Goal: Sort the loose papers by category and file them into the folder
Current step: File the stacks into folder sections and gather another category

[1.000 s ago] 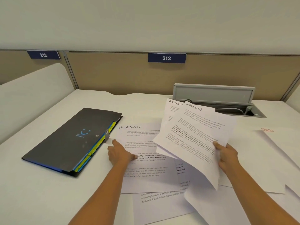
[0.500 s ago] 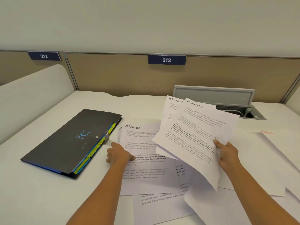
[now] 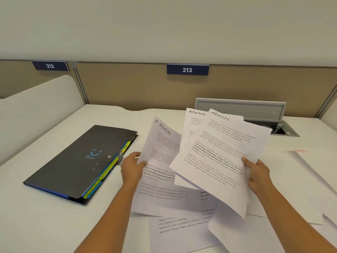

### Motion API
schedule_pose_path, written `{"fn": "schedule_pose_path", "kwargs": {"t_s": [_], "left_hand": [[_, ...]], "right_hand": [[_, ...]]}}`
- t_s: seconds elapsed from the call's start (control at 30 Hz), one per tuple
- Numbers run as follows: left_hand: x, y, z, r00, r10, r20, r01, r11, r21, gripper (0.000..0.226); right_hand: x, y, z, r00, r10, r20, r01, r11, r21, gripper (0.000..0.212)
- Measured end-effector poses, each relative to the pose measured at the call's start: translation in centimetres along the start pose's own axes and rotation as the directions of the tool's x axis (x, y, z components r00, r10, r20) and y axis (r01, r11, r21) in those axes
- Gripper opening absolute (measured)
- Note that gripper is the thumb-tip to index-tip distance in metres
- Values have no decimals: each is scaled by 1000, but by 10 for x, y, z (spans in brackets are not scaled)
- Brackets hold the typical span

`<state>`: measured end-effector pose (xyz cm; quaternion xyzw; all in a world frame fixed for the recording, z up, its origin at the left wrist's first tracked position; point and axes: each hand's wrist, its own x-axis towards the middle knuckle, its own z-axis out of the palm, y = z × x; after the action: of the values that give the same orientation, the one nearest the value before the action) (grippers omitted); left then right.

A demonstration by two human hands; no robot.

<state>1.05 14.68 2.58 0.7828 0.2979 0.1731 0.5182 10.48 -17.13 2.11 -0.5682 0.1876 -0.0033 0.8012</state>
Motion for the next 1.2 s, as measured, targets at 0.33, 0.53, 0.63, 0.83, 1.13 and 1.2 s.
{"fn": "schedule_pose_path", "kwargs": {"t_s": [0.33,0.53,0.63,0.83,1.13,1.2], "left_hand": [[0,21,-19,987,4,161,92,807,-583,32],[-7,25,-23,975,0,220,148,740,-656,30],[-7,24,-25,971,-23,237,177,736,-653,26],[-9,28,-28,937,-21,348,248,741,-624,31],[-10,39,-40,919,69,388,175,811,-558,33],[-10,41,-42,925,91,369,148,809,-569,25]], "right_hand": [[-29,6,53,976,-1,216,17,997,-72,28],[-34,13,73,973,22,229,7,992,-123,7],[-34,14,75,967,75,243,-45,991,-126,5],[-38,13,75,956,51,288,-5,987,-158,17],[-54,-5,99,855,-44,516,183,958,-222,16],[-56,-6,107,839,-38,543,192,954,-230,18]]}}
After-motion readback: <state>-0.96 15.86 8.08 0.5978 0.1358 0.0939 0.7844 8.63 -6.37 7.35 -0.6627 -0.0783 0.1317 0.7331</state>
